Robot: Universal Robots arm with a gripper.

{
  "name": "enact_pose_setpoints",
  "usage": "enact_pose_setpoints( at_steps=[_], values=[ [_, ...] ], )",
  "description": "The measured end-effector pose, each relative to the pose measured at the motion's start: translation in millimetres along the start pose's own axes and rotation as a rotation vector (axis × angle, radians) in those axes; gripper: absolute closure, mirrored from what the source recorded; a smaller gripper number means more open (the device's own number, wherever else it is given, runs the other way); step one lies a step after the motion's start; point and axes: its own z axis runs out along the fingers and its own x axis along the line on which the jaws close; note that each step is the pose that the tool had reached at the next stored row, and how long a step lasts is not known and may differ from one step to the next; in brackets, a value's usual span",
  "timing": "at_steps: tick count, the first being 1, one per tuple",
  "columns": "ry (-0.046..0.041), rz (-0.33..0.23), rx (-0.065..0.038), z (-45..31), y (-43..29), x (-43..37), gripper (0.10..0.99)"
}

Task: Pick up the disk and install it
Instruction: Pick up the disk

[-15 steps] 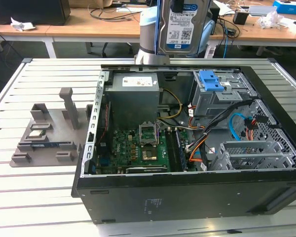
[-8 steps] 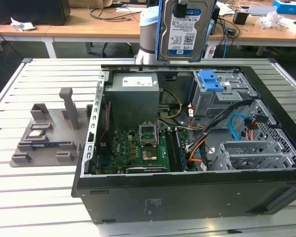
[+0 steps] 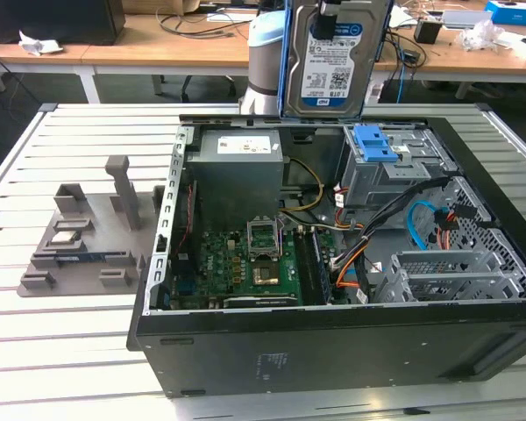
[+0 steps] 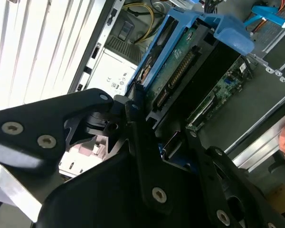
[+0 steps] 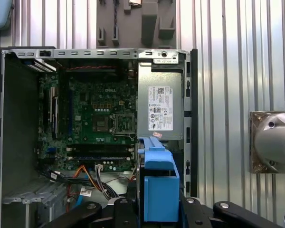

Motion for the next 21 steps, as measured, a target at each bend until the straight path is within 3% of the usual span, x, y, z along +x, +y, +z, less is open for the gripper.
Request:
enact_pose_setpoints(
  at_steps=[21],
  values=[
    [0.0000, 0.000, 0.000, 1.8, -0.7, 45.8, 0.718]
  ],
)
